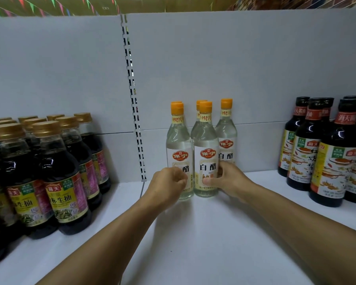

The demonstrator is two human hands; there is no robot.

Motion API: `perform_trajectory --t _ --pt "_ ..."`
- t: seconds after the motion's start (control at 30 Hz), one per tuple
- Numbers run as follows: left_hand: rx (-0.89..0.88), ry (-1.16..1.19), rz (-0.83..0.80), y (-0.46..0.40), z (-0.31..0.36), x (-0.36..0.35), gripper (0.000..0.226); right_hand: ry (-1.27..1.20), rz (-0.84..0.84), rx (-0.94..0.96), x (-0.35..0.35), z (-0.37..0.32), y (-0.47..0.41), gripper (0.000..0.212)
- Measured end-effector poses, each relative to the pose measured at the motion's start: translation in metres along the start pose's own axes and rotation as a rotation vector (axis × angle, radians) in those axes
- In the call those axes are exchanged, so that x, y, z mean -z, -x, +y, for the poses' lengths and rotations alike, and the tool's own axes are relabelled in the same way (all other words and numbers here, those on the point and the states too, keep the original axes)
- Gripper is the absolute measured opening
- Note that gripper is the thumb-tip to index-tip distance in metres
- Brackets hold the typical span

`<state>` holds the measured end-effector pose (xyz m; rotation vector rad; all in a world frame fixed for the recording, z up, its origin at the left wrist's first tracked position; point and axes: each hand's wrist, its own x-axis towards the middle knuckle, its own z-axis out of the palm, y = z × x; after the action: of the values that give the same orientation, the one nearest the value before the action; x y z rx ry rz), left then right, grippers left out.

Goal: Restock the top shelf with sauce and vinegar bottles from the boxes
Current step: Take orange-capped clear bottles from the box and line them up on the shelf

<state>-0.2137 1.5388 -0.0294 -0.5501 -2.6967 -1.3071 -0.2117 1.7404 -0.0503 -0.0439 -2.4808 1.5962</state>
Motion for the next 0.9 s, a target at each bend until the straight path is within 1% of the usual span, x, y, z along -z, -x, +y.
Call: perform_trajectory --t 0.13,0.27,0.4,0.6,0.9 --pt "-0.021 -0.055 -0.020 0.008 0.006 0.001 0.020 0.015 0.006 -0.033 0.000 -0.006 0.008 0.051" --pt "-0.021 -0.058 -0.042 0.017 0.009 0.003 0.024 0.069 -0.003 -0.031 0.004 -0.015 0.022 0.045" --pt "-0.027 -0.087 -0.012 0.029 0.015 0.002 0.022 0.122 0.011 -0.022 0.007 -0.021 0.038 0.038" --pt "-0.060 -0.104 0.015 0.056 0.038 -0.005 0.021 0.174 0.012 0.051 0.012 -0.029 0.064 0.031" --pt "-0.108 -0.087 0.087 0.117 0.075 -0.019 0.023 0.155 0.009 0.180 0.028 -0.052 0.139 0.029"
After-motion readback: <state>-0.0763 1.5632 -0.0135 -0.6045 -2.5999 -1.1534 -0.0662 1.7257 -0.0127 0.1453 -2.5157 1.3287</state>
